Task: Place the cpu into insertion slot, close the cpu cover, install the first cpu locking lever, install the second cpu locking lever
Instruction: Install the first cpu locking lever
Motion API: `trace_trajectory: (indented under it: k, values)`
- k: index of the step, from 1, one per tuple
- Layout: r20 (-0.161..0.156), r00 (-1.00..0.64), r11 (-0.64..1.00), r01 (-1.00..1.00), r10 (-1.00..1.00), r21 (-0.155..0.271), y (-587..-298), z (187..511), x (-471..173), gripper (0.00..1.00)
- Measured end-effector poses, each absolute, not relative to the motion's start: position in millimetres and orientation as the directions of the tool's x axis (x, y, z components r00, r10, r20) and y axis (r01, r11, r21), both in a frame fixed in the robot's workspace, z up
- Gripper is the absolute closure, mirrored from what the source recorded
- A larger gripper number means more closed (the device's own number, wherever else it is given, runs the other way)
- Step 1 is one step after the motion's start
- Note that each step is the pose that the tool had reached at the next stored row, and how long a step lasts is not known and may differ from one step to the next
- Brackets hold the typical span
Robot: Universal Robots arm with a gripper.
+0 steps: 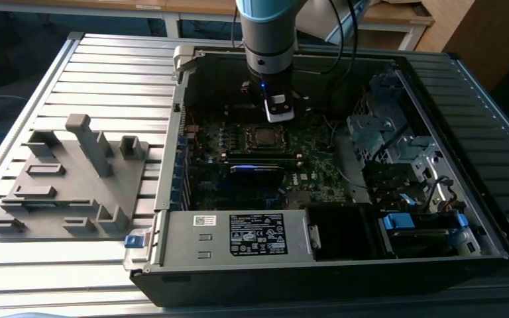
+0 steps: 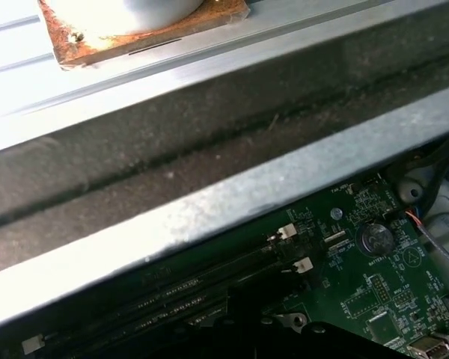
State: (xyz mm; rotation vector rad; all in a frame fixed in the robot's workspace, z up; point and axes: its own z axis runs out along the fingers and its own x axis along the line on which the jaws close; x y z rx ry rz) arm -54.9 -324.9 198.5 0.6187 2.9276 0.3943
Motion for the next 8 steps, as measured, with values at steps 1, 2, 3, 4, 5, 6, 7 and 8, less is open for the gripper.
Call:
trace_trajectory:
  k: [1,2,3,4,5,6,7,8]
  values:
    - [-0.069,-0.908,0.883,0.380,0.412,0.276,-324.9,198.3,-54.9,0.90]
    - [-0.071,-0.908,0.884,0.379,0.412,0.274,-324.9,198.1,-55.0,0.90]
    - [-0.072,-0.908,0.884,0.379,0.412,0.274,-324.9,198.0,-55.3,0.90]
    - [-0.073,-0.908,0.884,0.379,0.412,0.274,-324.9,197.8,-55.9,0.90]
    - [-0.074,-0.908,0.884,0.379,0.412,0.275,-324.9,197.6,-56.7,0.90]
    - [-0.075,-0.908,0.884,0.378,0.412,0.275,-324.9,197.4,-57.6,0.90]
    - [-0.076,-0.908,0.884,0.378,0.412,0.275,-324.9,197.3,-58.3,0.90]
    - [-0.077,-0.908,0.884,0.378,0.412,0.275,-324.9,197.2,-58.9,0.90]
